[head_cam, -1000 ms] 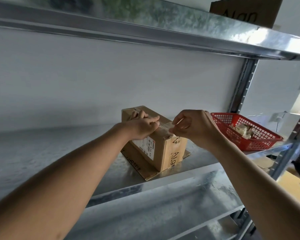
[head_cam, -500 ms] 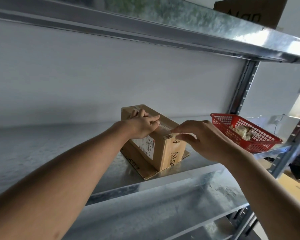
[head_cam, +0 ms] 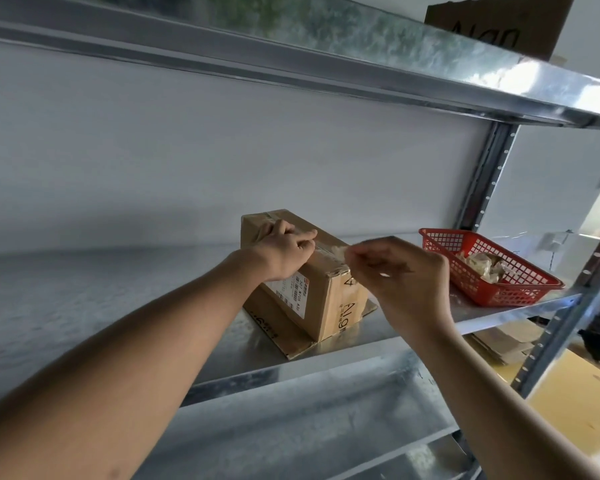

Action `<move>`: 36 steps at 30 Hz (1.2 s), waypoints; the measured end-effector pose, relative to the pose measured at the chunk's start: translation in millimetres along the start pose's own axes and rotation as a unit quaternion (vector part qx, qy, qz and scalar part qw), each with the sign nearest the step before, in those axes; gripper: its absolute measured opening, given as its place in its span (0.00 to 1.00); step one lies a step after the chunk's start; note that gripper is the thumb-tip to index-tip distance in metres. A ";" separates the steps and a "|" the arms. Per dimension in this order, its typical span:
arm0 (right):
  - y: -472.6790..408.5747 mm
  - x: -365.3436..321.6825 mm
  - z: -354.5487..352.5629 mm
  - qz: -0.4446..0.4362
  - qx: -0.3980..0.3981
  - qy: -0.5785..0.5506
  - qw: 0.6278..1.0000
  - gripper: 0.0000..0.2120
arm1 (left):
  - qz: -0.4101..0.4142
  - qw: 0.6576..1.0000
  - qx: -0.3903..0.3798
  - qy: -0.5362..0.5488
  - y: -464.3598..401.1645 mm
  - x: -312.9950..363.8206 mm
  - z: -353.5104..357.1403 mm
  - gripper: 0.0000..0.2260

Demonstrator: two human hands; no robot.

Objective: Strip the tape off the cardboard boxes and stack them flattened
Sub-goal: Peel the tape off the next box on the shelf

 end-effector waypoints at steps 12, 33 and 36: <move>-24.5 126.4 -59.1 0.194 0.004 0.000 0.981 0.08 | 0.014 0.999 0.016 0.036 -29.8 84.5 35.8 0.25; -62.9 296.5 -179.3 0.128 -0.267 0.290 0.910 0.10 | -0.075 0.993 0.034 0.080 -106.7 160.6 81.5 0.20; -68.1 300.6 -170.2 0.118 -0.285 0.284 0.908 0.09 | -0.084 0.993 0.033 0.083 -103.7 163.9 81.4 0.20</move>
Point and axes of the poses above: each hand's wrist, its own y-axis away from the middle knuckle, its own z-axis out of the palm, x = y × z, the point moved 10 cm from there along -y, towards the middle knuckle
